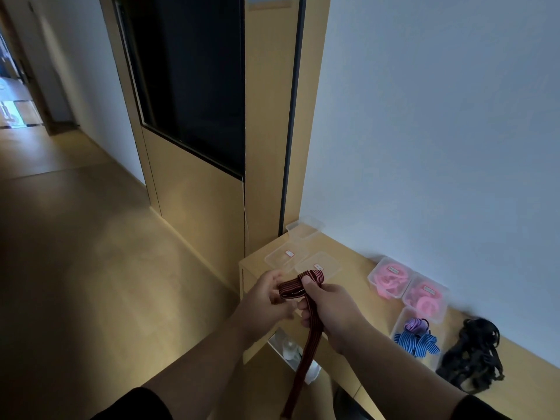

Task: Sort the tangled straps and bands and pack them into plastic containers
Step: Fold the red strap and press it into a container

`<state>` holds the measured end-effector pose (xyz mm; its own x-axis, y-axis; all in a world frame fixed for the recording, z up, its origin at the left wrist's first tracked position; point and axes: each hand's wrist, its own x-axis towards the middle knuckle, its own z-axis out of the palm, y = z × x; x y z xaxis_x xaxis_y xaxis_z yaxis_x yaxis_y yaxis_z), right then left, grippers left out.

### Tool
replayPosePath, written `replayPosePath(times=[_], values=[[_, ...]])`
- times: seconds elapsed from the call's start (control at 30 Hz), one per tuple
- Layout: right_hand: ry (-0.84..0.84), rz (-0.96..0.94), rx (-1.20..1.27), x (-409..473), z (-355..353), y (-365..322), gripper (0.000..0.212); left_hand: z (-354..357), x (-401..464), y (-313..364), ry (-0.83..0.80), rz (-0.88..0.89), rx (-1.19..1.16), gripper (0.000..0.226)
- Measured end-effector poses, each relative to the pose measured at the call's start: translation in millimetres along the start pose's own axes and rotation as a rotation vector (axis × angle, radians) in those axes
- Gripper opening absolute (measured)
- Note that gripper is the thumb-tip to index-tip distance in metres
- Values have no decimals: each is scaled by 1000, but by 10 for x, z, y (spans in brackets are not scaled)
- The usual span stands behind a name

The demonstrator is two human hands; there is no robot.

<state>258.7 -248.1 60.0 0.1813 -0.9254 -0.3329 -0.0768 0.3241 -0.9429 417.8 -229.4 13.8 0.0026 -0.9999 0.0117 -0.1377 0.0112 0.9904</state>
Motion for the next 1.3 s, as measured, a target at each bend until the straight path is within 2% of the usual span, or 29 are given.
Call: replayPosePath(times=[0.1,0.3,0.47,0.6,0.73,0.8,0.9,0.93,1.03,1.13,1.2,1.3], values=[[2,-23,-36,1,-4,-19,37,-5,-13,35,14,-149,-245,21],[1,-17,-75,-28,5,14,36,14,52,6,60,-194,-280,17],[23,31,-97,-9,12,37,44,31,88,-8,145,-40,-121,6],[24,91,-79,39,32,33,38,31,102,-58,148,97,128,13],[-46,151,-58,62,47,30,27,9,139,-122,167,202,319,25],[-61,193,6,49,51,3,37,-2,148,-173,182,283,380,27],[-36,207,63,34,58,-25,53,15,160,-209,178,374,414,9],[-24,194,67,27,62,-26,53,26,164,-204,170,377,405,11],[18,124,104,39,57,-16,48,41,136,-179,125,311,325,20],[24,56,108,53,36,-28,42,66,76,-123,90,83,2,33],[-7,13,81,50,39,-21,40,84,62,-63,56,-102,-268,22],[-37,-22,15,35,62,11,41,80,57,-20,-13,-229,-401,34]])
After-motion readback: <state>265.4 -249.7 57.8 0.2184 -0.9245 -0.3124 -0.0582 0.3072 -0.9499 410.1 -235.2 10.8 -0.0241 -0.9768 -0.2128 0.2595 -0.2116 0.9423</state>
